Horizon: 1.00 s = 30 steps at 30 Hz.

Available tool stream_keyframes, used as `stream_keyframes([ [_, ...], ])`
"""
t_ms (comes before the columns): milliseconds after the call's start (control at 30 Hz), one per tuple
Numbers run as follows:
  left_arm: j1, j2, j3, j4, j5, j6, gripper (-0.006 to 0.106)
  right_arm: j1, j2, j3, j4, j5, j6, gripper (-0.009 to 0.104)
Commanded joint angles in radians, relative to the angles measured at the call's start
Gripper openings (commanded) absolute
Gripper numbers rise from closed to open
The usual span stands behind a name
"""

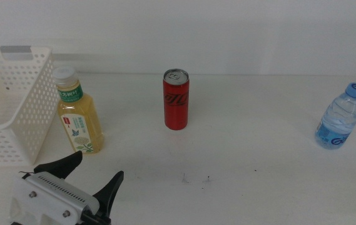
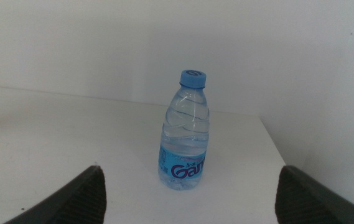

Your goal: Use arms to grab the bottles and put them into the dustbin to the left of the table.

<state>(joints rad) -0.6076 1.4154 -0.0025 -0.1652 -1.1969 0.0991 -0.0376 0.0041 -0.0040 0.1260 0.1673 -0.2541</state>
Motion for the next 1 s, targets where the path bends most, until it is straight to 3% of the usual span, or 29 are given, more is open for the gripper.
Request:
stream_keyframes([
  [0,-0.007,0.005,0.002,0.002,-0.024,-0.022,0.094,-0.003,-0.004,0.004,-0.007,-0.01,-0.008,0.093],
  [433,-0.007,0.0,0.002,0.026,-0.024,-0.033,0.094,-0.003,-0.004,0.004,-0.007,-0.01,-0.008,0.093],
  [633,-0.007,0.004,0.002,0.068,-0.024,-0.114,0.094,-0.003,-0.004,0.004,-0.007,-0.01,-0.008,0.093],
  [967,0.0,0.039,-0.158,0.069,0.116,-0.099,0.094,-0.003,-0.004,0.004,-0.007,-0.01,-0.008,0.093],
])
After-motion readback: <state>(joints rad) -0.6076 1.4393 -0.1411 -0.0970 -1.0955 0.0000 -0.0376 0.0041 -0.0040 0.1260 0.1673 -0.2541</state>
